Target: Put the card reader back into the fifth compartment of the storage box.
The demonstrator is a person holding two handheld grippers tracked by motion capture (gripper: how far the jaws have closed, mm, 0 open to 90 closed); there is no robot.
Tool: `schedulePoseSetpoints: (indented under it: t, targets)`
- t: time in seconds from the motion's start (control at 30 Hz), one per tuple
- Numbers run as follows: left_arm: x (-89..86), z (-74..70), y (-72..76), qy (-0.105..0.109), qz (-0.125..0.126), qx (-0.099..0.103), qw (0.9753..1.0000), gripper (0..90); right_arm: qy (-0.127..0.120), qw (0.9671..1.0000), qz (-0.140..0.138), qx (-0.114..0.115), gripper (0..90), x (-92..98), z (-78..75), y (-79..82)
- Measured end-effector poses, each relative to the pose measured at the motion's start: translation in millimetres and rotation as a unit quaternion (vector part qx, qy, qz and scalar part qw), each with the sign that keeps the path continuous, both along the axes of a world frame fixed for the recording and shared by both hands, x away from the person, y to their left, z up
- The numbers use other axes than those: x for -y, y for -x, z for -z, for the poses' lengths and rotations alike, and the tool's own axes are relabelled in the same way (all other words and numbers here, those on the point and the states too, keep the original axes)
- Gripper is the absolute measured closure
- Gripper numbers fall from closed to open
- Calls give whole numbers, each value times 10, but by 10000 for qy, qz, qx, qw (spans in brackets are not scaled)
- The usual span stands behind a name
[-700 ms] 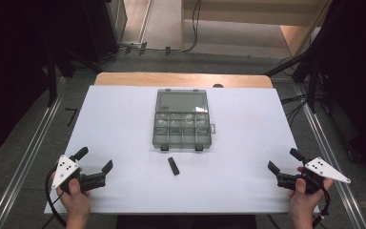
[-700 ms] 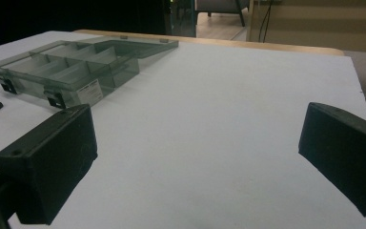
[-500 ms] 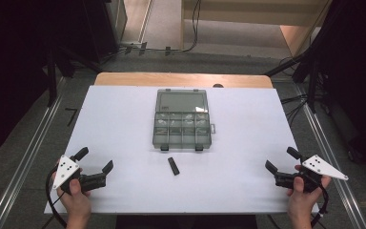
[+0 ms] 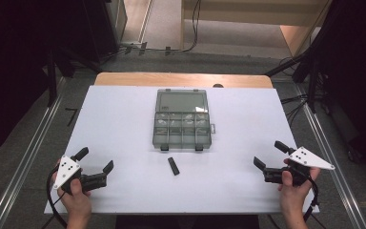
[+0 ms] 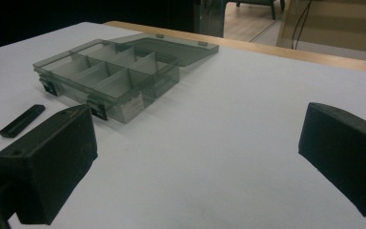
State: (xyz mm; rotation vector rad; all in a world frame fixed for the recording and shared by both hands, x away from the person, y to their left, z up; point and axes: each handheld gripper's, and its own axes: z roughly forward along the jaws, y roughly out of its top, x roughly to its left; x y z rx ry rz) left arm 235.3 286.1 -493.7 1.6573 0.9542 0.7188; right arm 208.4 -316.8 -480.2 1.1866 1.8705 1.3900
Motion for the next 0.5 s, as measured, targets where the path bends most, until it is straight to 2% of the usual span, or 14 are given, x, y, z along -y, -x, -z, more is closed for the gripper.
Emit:
schedulePoseSetpoints:
  t: [0.13,0.27,0.5]
  targets:
    - [7,1,-1,-30,1,6,10000,0,44,9999,-123,-39,0,-108,-38,-54]
    - [38,1,8,-205,13,20,9998,0,63,9996,-272,-88,0,-246,-98,-105]
    - [37,2,6,-204,-8,18,9998,0,69,9987,-500,-100,0,-411,-150,-181]
